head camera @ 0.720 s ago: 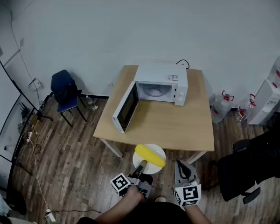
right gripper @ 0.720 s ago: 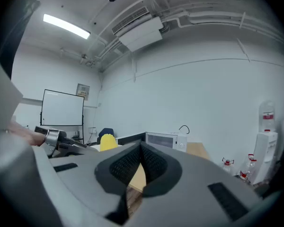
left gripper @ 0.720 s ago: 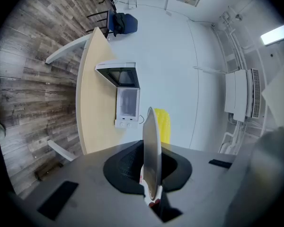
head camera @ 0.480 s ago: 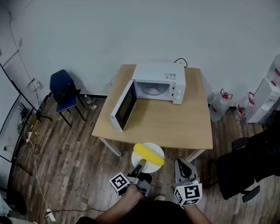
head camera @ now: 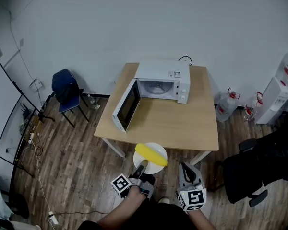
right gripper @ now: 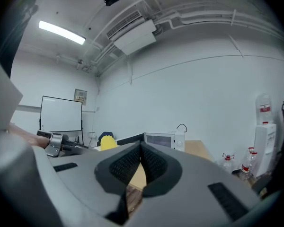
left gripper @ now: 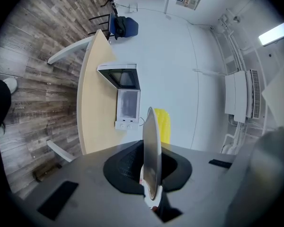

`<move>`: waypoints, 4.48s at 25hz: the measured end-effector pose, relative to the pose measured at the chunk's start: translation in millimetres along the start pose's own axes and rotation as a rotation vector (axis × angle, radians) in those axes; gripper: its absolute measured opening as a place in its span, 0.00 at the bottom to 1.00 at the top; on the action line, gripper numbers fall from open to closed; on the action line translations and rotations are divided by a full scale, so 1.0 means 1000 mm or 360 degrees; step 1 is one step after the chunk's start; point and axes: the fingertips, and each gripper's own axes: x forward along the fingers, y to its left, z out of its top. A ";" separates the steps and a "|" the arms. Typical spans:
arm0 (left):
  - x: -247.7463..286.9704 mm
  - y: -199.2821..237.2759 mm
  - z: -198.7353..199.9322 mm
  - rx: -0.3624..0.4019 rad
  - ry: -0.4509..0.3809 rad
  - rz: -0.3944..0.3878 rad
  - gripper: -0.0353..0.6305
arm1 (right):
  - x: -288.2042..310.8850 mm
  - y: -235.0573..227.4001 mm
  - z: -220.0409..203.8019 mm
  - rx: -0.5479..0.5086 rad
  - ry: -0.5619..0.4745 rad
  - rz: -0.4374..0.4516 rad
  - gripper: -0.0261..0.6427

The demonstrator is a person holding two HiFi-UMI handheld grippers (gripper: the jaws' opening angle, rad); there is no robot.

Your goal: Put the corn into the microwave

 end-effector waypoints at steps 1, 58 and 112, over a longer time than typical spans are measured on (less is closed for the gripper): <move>0.001 0.000 0.001 0.0000 -0.0003 0.0002 0.08 | 0.001 0.000 -0.001 0.0005 0.0004 0.0003 0.13; 0.350 0.067 0.166 0.0075 0.0281 0.0183 0.08 | 0.337 -0.104 0.005 0.0121 0.0234 -0.0221 0.13; 0.516 0.221 0.240 0.0053 -0.0063 0.0311 0.08 | 0.466 -0.171 -0.026 0.0120 0.0402 0.0030 0.13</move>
